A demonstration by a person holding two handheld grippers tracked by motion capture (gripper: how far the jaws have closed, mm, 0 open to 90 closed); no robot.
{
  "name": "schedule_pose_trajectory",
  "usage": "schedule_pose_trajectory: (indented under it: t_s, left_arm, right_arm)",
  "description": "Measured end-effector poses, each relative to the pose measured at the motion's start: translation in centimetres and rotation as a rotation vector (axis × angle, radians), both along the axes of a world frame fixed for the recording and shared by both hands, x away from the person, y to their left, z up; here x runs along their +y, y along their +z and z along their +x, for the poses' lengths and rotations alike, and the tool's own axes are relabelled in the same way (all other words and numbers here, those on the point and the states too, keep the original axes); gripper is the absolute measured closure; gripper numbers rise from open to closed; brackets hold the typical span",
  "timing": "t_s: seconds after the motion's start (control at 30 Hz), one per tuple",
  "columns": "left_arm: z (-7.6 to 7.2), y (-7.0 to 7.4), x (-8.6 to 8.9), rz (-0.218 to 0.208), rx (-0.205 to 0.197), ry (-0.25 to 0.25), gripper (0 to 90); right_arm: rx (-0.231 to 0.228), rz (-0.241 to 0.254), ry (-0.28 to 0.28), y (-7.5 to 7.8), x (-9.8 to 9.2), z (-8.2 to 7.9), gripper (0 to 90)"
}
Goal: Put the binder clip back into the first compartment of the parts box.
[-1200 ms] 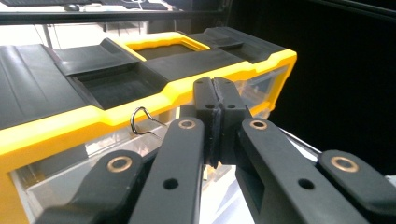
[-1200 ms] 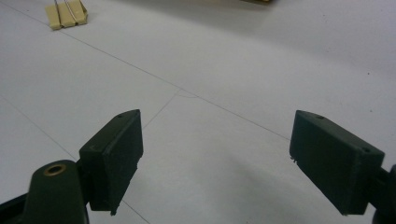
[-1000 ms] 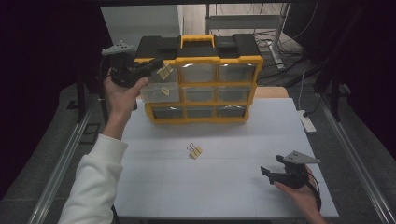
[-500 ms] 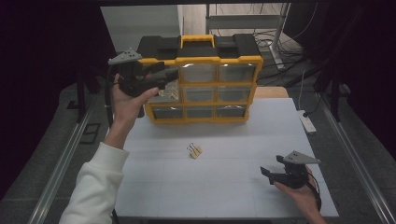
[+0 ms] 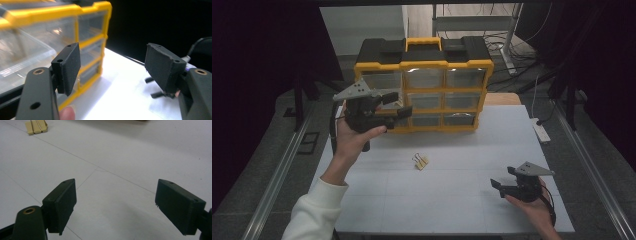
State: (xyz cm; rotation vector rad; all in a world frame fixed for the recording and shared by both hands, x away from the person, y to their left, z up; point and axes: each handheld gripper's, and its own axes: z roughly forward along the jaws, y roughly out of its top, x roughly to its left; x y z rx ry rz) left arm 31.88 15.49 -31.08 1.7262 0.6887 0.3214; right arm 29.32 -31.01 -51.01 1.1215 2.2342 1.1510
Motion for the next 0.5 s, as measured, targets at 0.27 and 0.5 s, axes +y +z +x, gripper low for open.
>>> schedule_pose_trajectory:
  t_s: [0.27, 0.5]
  left_arm:
    - [-1.1, -3.0, -0.2, -0.002, 0.05, -0.033, 29.1]
    - [-1.1, -6.0, -0.5, 0.028, 0.096, -0.046, 28.5]
  right_arm:
    - [0.001, 0.0, 0.0, 0.0, 0.0, 0.0, 17.5]
    - [0.002, -0.001, 0.001, 0.0, 0.0, 0.0, 17.5]
